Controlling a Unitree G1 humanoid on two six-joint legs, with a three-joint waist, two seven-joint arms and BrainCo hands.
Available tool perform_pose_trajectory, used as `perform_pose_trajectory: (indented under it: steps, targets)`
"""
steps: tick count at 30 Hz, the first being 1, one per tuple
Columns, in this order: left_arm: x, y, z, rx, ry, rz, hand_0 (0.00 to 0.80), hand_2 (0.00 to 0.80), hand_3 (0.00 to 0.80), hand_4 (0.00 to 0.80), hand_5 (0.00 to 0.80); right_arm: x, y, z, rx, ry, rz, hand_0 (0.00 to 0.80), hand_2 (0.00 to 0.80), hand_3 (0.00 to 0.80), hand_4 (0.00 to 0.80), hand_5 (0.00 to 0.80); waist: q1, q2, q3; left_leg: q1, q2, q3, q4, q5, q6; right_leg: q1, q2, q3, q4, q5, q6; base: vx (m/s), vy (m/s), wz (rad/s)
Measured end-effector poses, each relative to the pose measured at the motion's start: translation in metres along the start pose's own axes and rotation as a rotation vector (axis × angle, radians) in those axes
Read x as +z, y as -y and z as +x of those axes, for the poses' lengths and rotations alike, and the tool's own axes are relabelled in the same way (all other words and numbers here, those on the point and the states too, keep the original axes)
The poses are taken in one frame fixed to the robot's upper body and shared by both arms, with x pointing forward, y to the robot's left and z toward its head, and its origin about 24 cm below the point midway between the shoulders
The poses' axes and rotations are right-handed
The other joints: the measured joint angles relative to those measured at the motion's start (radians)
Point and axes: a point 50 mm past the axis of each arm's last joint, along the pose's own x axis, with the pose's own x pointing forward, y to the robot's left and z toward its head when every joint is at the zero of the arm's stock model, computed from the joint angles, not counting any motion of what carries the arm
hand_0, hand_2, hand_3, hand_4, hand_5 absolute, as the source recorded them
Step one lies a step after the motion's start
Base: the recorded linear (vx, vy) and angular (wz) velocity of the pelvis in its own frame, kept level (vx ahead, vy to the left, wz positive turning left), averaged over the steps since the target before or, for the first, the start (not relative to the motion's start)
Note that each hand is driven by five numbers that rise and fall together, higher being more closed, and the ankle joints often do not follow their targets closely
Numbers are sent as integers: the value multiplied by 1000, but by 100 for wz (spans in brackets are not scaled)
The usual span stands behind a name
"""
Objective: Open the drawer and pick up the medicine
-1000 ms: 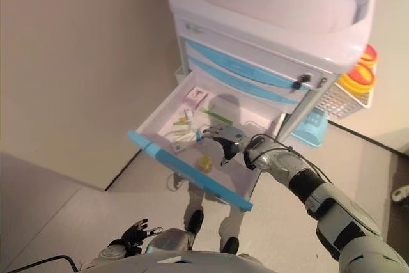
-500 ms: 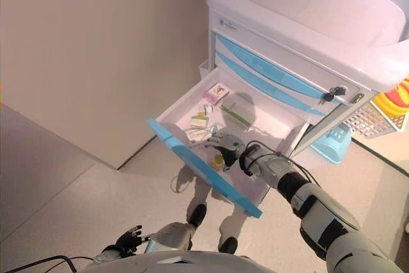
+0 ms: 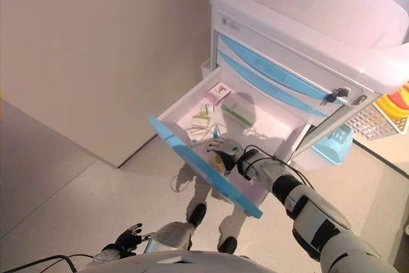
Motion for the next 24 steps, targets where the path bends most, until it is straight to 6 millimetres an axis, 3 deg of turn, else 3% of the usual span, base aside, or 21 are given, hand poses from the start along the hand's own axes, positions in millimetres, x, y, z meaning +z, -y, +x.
perform_pose_trajectory:
  steps: [2,24]
  targets:
    - [0,0,0,0,0,0,0,0,0,0,0,-1,-1,0,5,-11,1,800,800,800,800,800,0,1,1,0,0,0,0,0,0,0,0,0,0,0,0,0,0,0]
    - [1,-2,0,3,3,4,0,0,0,0,0,-1,-2,2,-49,-24,-23,800,800,800,800,800,-4,3,3,-15,1,-1,0,3,-4,-16,1,-1,0,0,0,0,0,0]
